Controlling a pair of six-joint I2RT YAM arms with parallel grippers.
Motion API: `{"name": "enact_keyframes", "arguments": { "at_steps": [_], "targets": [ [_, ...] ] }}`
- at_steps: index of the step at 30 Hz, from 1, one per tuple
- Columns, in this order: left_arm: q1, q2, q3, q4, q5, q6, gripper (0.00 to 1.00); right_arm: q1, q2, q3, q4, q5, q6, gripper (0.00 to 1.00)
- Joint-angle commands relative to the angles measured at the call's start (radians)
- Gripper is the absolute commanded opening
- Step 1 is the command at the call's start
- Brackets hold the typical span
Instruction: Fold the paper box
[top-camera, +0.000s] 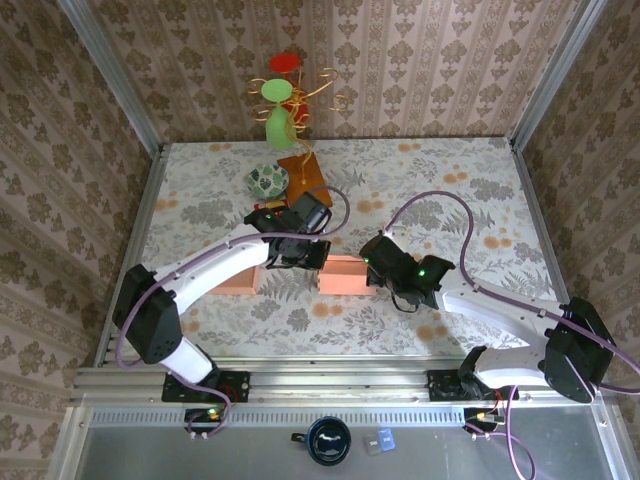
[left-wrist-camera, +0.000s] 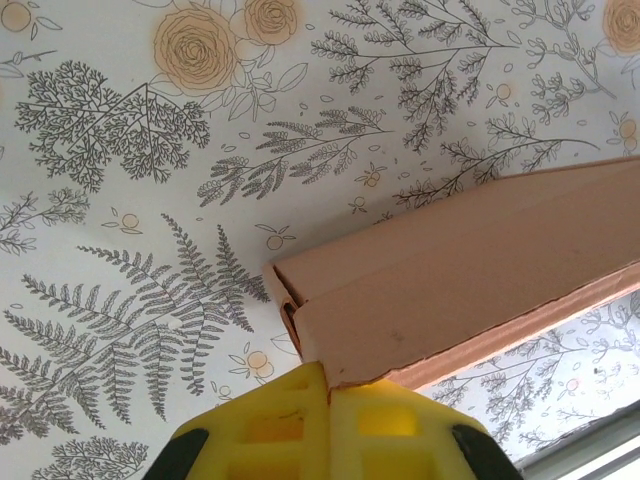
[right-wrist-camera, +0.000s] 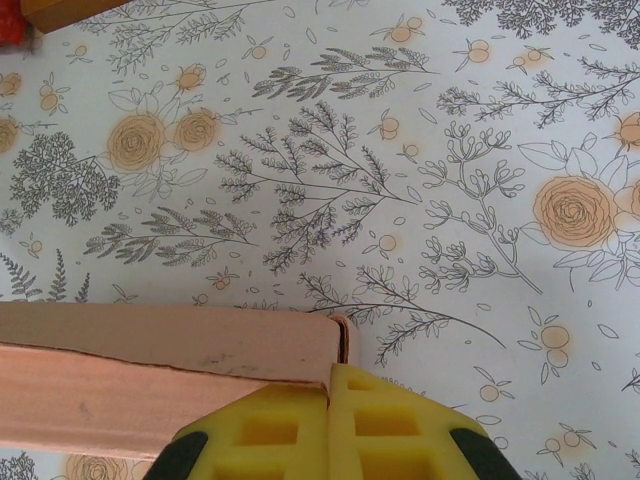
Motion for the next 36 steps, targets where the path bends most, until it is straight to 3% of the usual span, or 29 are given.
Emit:
{"name": "enact_keyframes", "arguments": {
  "at_steps": [1, 16, 36],
  "targets": [
    [-0.002, 0.016, 0.035, -0.029, 0.05, -0.071, 0.0, 0.006, 0.028, 0.0, -0.056, -0.023, 0.018, 0.0],
    [0.027, 0.011, -0.017, 0.008, 0.097, -0.107, 0.0, 0.008, 0.028, -0.011, -0.053, -0.019, 0.015, 0.0],
    [-0.047, -0.183, -0.368, 0.331, -0.042, -0.035, 0.0, 0.042, -0.033, -0.095, 0.029, -0.014, -0.032, 0.01]
  ]
}}
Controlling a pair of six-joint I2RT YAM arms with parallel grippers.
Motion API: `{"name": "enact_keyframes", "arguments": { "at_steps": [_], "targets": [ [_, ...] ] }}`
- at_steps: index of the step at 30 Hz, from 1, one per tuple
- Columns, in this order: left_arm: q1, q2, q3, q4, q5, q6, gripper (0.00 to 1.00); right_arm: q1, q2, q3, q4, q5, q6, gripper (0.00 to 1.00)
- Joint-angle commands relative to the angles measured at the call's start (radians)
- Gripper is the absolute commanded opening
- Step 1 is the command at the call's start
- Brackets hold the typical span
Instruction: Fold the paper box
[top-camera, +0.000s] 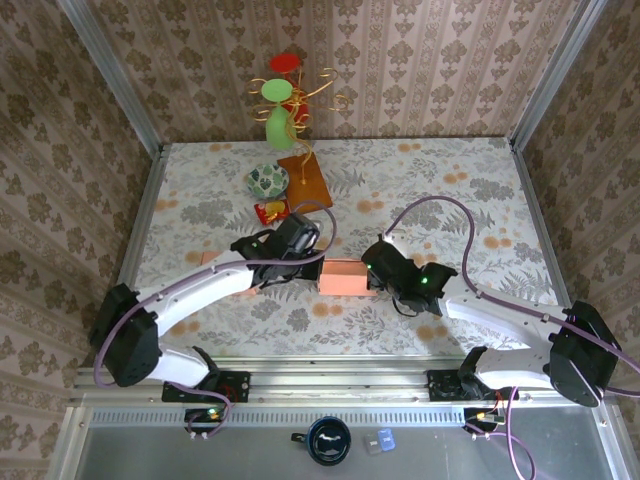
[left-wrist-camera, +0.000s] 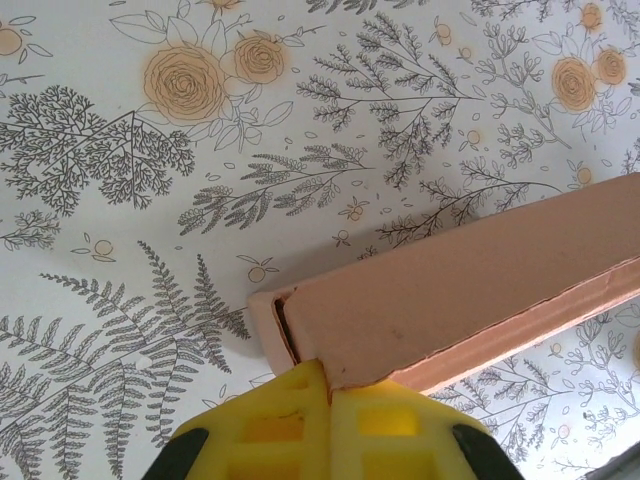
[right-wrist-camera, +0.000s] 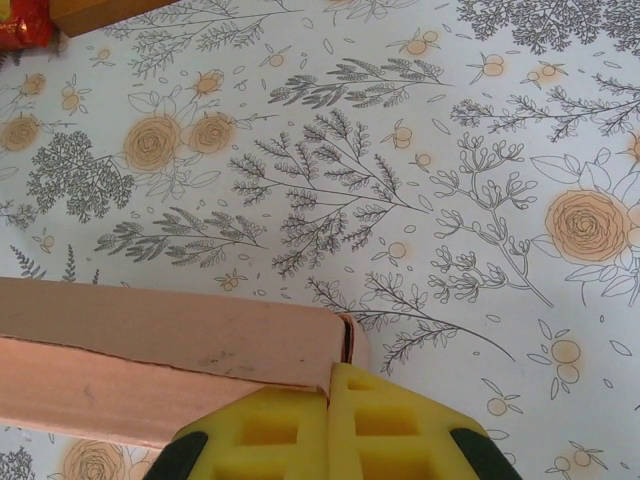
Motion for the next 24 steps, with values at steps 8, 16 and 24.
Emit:
{"name": "enact_keyframes", "arguments": {
  "at_steps": [8, 16, 24],
  "targets": [
    [-0.052, -0.023, -0.1, 0.014, -0.063, 0.006, 0.0, 0.008, -0.104, 0.038, -0.193, -0.144, 0.244, 0.51],
    [-0.073, -0.03, -0.104, 0.012, -0.086, 0.0, 0.0, -0.108, -0.406, -0.173, 0.035, -0.303, 0.856, 0.7],
    [-0.085, -0.022, -0.093, 0.0, -0.093, -0.001, 0.0, -0.189, -0.404, -0.296, 0.277, -0.369, 1.096, 0.71]
  ]
}}
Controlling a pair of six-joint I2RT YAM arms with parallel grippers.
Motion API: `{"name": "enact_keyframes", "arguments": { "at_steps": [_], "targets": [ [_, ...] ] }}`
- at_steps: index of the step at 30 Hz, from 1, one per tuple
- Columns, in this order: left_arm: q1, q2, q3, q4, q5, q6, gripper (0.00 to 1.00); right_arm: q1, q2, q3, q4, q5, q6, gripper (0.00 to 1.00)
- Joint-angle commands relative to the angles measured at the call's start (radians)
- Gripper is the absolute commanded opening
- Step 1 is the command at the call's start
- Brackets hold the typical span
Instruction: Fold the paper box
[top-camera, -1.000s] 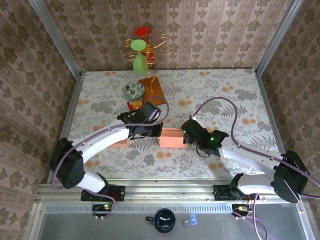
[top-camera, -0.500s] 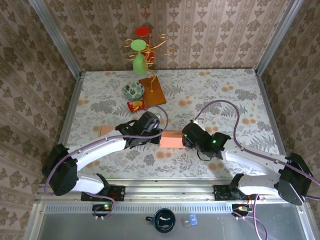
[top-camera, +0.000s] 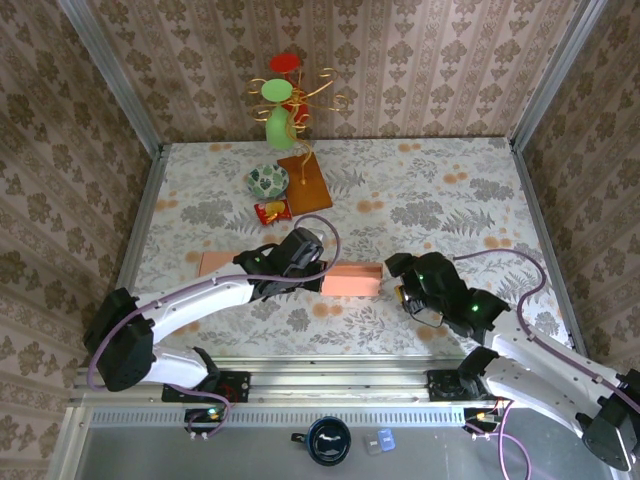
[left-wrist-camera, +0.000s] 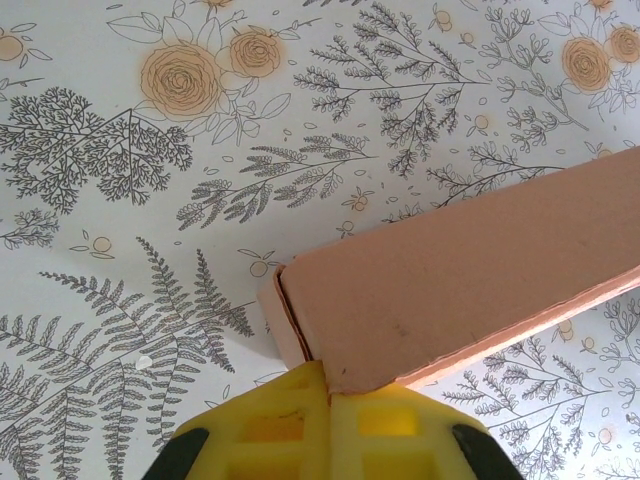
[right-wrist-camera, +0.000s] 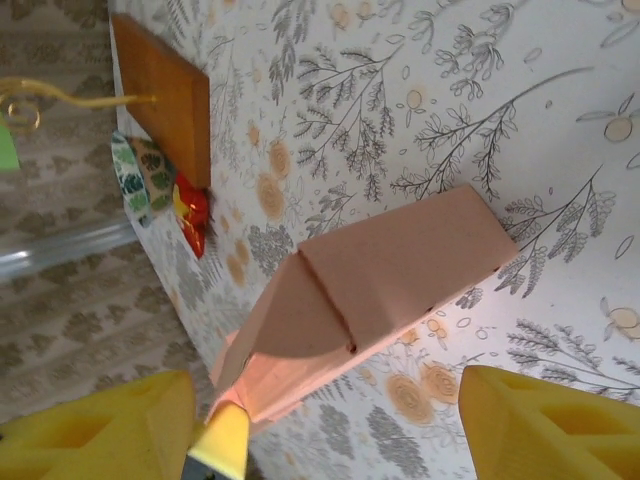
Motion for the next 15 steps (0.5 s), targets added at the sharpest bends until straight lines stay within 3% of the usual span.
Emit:
{"name": "enact_keyframes", "arguments": {
  "at_steps": [1, 8, 15],
  "targets": [
    [-0.012, 0.009, -0.015, -0.069, 0.005, -0.005, 0.0, -0.008, 0.015, -0.021, 0.146, -0.036, 0.161, 0.71],
    [-0.021, 0.013, -0.009, -0.079, -0.001, -0.005, 0.0, -0.007, 0.085, -0.03, 0.203, -0.067, 0.2, 0.69],
    [-0.027, 0.015, 0.007, -0.091, -0.005, -0.005, 0.0, -0.008, 0.112, -0.052, 0.217, -0.087, 0.209, 0.57]
  ]
}}
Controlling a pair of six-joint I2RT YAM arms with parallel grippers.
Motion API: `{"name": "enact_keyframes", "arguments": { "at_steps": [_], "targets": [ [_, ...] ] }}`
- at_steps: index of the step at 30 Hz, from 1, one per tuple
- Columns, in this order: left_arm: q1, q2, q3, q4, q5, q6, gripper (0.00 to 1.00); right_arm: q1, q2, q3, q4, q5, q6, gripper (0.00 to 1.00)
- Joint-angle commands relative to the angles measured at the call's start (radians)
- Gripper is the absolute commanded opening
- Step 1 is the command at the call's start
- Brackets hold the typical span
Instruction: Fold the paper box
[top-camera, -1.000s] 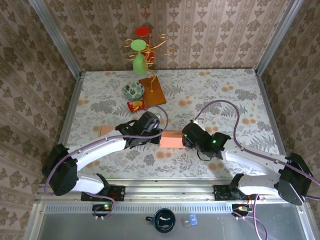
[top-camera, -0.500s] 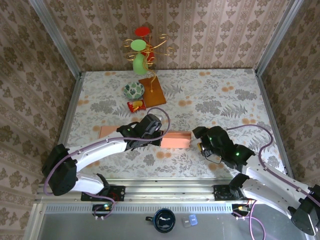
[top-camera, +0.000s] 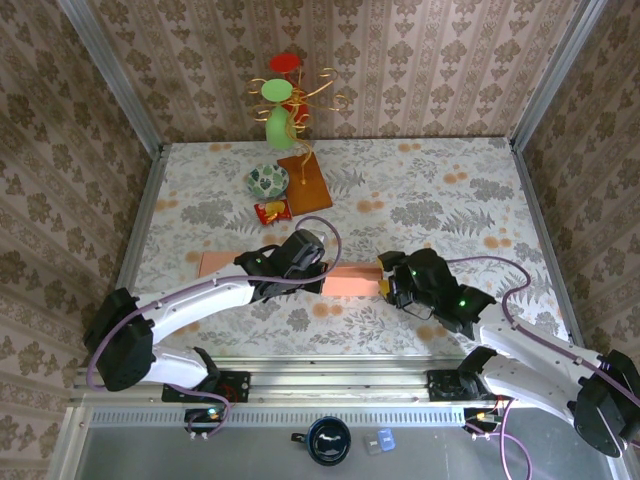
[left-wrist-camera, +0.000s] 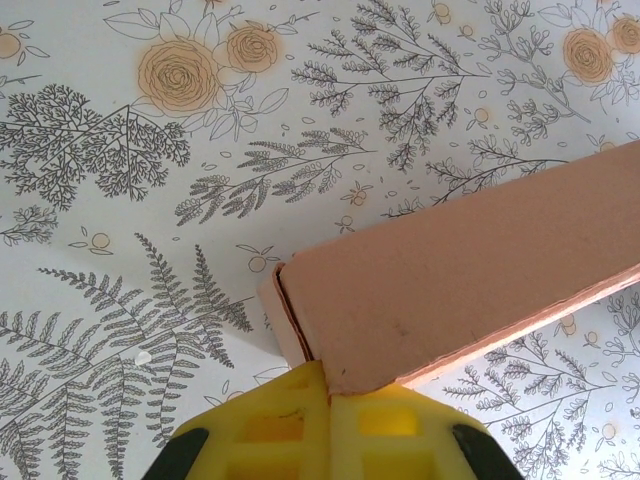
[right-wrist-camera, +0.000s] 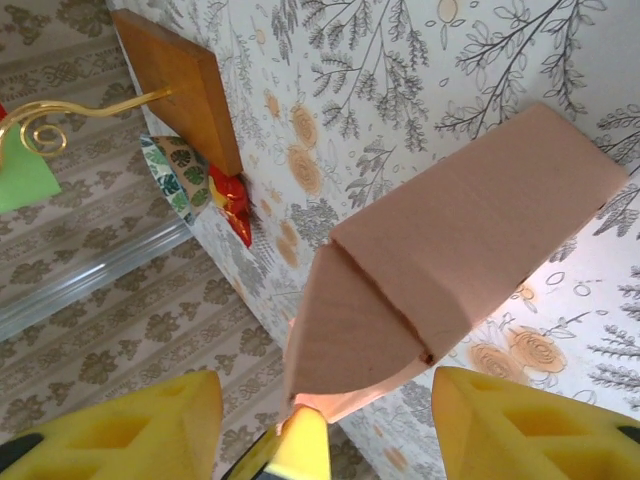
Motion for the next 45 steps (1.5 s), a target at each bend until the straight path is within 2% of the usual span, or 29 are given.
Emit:
{"name": "enact_keyframes", "arguments": {
  "at_steps": [1, 9, 15, 29, 39, 45],
  "targets": [
    [-0.012, 0.016, 0.007, -0.083, 0.008, -0.006, 0.0, -0.002, 0.006, -0.023, 0.015, -0.01, 0.022, 0.57],
    [-0.016, 0.017, 0.013, -0.092, 0.009, -0.008, 0.0, -0.002, 0.028, -0.051, 0.022, -0.005, 0.003, 0.45],
    [-0.019, -0.003, 0.015, -0.096, 0.021, -0.018, 0.05, -0.006, 0.034, -0.033, -0.085, 0.012, -0.072, 0.38],
    [-0.008, -0.16, 0.022, -0.143, 0.077, -0.099, 0.29, -0.008, 0.088, -0.013, -0.139, 0.006, -0.106, 0.39],
    [0.143, -0.075, 0.038, -0.088, 0.259, -0.278, 0.36, -0.007, 0.097, 0.0, -0.161, 0.006, -0.102, 0.38],
    [0.164, -0.005, 0.042, -0.034, 0.335, -0.29, 0.35, -0.008, 0.104, -0.002, -0.154, -0.001, -0.094, 0.38]
  ]
}}
